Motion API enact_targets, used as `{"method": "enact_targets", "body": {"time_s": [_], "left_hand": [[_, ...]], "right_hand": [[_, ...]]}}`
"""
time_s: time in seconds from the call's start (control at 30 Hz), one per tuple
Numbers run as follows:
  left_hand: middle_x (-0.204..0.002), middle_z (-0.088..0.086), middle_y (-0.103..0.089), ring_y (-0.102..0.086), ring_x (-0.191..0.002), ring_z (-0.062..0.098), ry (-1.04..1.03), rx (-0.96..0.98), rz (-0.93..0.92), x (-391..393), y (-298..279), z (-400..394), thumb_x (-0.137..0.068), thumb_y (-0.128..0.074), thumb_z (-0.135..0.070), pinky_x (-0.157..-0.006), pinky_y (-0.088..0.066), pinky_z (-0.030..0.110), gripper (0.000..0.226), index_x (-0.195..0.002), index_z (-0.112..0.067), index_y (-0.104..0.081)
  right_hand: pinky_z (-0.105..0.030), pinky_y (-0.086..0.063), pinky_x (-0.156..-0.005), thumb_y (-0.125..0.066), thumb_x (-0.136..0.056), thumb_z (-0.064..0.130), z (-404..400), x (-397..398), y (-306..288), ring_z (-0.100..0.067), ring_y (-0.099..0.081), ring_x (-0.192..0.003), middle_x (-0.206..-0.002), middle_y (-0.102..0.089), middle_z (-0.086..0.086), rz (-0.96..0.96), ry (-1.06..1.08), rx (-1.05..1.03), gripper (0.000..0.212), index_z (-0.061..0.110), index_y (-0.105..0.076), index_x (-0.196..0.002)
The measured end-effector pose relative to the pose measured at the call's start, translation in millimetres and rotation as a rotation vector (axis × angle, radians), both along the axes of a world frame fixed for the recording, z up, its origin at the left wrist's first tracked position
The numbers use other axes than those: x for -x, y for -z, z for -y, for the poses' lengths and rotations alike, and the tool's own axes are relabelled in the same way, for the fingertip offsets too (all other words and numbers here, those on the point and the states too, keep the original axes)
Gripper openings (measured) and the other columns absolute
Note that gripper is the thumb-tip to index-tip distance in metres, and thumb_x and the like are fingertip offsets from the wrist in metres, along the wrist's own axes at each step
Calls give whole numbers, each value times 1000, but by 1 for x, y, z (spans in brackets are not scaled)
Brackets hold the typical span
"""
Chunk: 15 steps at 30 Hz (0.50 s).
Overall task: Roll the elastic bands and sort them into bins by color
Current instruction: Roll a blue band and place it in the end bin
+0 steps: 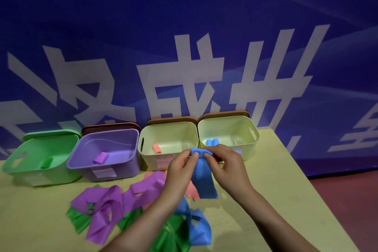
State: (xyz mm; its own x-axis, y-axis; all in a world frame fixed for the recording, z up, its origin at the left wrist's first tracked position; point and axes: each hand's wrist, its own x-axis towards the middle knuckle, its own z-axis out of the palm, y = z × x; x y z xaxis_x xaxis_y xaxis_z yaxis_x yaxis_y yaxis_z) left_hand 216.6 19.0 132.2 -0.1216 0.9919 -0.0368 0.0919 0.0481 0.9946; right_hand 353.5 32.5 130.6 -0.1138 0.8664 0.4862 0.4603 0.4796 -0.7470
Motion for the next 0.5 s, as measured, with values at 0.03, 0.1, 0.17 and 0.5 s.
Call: {"method": "enact_targets", "body": {"time_s": [0.03, 0.1, 0.17, 0.5], "left_hand": [[-71, 4, -60, -55, -70, 20, -2, 69, 130, 0, -3, 4, -87, -63, -34, -67, -43, 38, 22, -76, -16, -65], [-85, 11, -69, -64, -80, 23, 15, 212, 293, -1, -6, 13, -91, -60, -31, -71, -48, 36, 21, -90, -14, -72], [-85, 12, -68, -63, -80, 23, 30, 271, 316, 1, -8, 21, -94, -56, -29, -69, -46, 32, 22, -95, -14, -72], [-91, 9, -65, -58, -91, 22, 15, 188, 269, 11, -9, 41, -95, -53, -27, -81, -40, 37, 24, -88, -19, -74]], "right_hand": [[-14, -38, -61, -52, -88, 32, 3, 1, -1, -7, -51, -65, -68, -56, 7, -17, -5, -14, 24, 23, -73, -96], [-13, -39, -64, -56, -89, 24, 8, 1, -1, -7, -51, -67, -71, -56, 7, -47, -28, -34, 21, 26, -73, -102], [-14, -41, -68, -60, -88, 16, 11, -2, 0, -7, -53, -70, -77, -59, 5, -24, -61, -50, 25, 25, -72, -107], [-20, -45, -81, -49, -93, 27, 15, -14, -2, -7, -56, -94, -99, -59, 4, 183, -327, -18, 32, 25, -67, -120]]}}
